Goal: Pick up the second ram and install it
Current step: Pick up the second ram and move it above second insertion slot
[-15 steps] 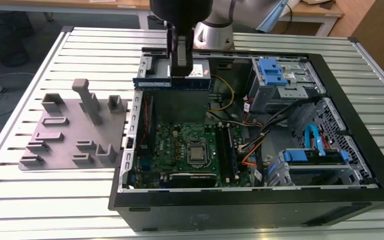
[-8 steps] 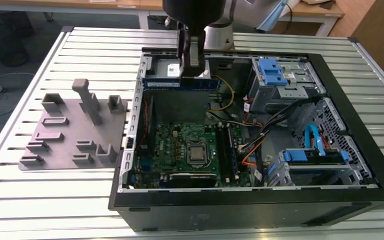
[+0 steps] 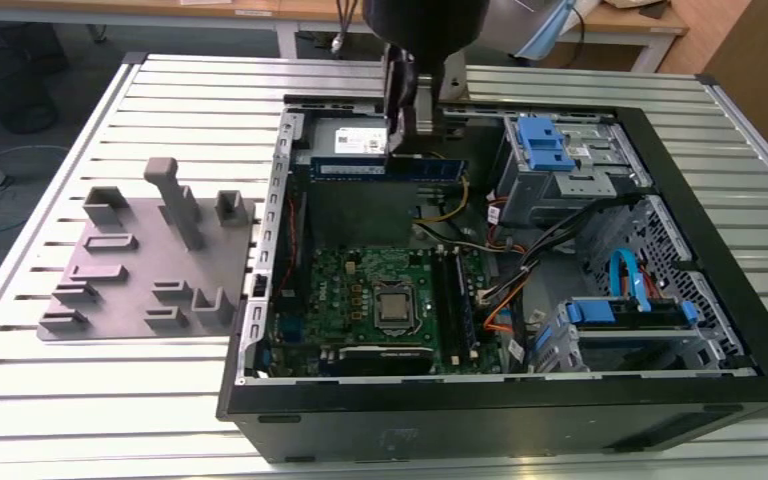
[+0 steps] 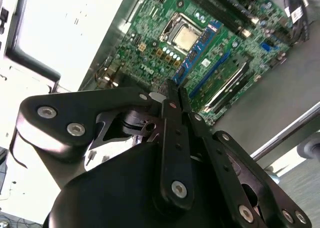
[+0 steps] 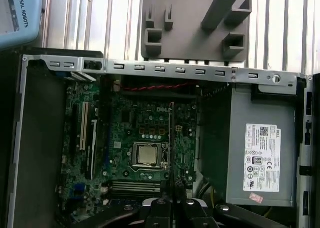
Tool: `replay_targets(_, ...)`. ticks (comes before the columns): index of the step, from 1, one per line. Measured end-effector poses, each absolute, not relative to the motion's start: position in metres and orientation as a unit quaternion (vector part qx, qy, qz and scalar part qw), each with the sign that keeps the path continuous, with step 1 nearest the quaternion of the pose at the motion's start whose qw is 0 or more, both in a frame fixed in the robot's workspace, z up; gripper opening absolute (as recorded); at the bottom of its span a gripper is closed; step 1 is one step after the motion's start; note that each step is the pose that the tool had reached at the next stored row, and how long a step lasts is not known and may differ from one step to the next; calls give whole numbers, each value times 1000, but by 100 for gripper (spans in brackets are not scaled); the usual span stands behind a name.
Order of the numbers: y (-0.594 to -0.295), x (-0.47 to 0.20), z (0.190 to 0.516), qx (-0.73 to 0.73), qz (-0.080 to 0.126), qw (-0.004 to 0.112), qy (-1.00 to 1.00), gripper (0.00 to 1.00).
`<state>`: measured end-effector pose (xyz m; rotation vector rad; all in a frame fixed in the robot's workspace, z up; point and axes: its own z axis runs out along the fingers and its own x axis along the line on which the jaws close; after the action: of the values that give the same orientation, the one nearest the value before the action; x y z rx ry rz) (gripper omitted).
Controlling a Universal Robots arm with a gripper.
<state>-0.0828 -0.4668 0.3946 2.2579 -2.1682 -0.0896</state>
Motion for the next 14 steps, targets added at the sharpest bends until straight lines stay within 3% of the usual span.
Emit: replay_targets(14,-467,-66,374,721,-32,6,-692,13)
